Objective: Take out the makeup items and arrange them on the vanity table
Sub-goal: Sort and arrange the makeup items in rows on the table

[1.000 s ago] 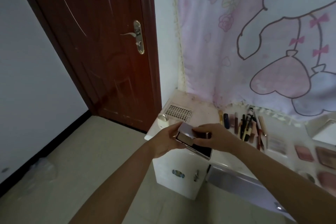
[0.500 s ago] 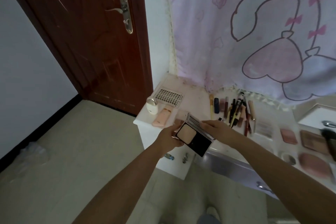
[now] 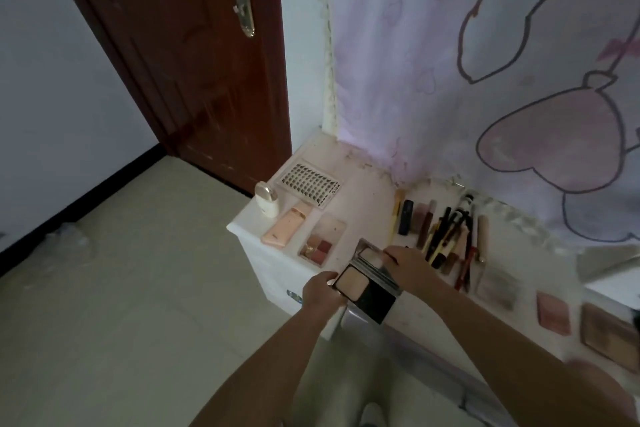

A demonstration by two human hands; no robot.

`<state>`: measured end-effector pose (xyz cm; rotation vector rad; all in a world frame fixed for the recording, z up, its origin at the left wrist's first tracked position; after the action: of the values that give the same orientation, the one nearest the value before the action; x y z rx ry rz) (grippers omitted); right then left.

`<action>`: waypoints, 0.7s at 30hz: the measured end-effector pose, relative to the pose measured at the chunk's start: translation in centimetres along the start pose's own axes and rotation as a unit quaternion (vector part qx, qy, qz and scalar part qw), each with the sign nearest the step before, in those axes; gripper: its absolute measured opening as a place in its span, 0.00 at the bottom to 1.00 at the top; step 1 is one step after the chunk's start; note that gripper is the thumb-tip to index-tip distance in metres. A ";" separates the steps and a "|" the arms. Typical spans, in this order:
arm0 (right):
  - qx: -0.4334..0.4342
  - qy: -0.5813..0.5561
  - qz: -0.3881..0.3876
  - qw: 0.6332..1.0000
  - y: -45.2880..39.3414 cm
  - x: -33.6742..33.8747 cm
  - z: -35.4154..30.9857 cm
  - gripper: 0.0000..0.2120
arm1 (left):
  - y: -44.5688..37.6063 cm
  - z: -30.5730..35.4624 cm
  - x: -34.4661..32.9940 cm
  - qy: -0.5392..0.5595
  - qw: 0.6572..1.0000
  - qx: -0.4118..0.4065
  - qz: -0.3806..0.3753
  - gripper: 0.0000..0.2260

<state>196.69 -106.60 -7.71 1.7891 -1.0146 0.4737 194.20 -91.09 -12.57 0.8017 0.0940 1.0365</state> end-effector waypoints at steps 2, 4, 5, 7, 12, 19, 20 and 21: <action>0.011 -0.004 -0.005 1.000 -1.2 0.2 0.3 0.15 | -0.9 0.1 0.2 0.005 0.999 0.020 0.026 0.23; 0.024 -0.007 -0.012 1.000 -2.3 0.3 0.6 0.14 | -1.6 0.1 0.5 0.000 0.998 0.035 0.051 0.22; 0.030 -0.007 -0.017 0.999 -2.9 0.4 0.6 0.12 | -1.9 0.1 0.5 -0.005 0.997 0.042 0.061 0.21; 0.046 -0.004 -0.027 0.999 -4.0 0.4 0.7 0.11 | -2.4 0.0 0.5 -0.017 0.995 0.047 0.081 0.19; 0.084 -0.016 -0.044 0.995 -6.3 0.1 1.4 0.11 | -2.8 -0.2 0.2 -0.025 0.990 0.049 0.133 0.14; 0.101 -0.053 -0.051 0.992 -8.5 0.8 2.4 0.15 | -3.3 0.0 0.0 -0.013 0.987 0.075 0.143 0.16; 0.104 -0.057 -0.057 0.991 -8.5 0.7 2.4 0.15 | -3.3 0.0 0.0 -0.015 0.987 0.079 0.142 0.17; 0.107 -0.059 -0.064 0.990 -8.4 0.7 2.3 0.16 | -3.2 -0.1 0.0 -0.016 0.986 0.084 0.144 0.18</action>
<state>203.63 -107.56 -12.93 2.0810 -0.9506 0.4118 196.55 -91.86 -14.67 1.0046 0.0386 1.2994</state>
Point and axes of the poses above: each hand's wrist, its own y-axis away from the middle knuckle, its own x-axis out of the back of the hand, z = x × y, the point moved 6 cm from there along -y, towards the middle knuckle, and after that the axes turned 15 degrees about -z, right-handed, at the moved point
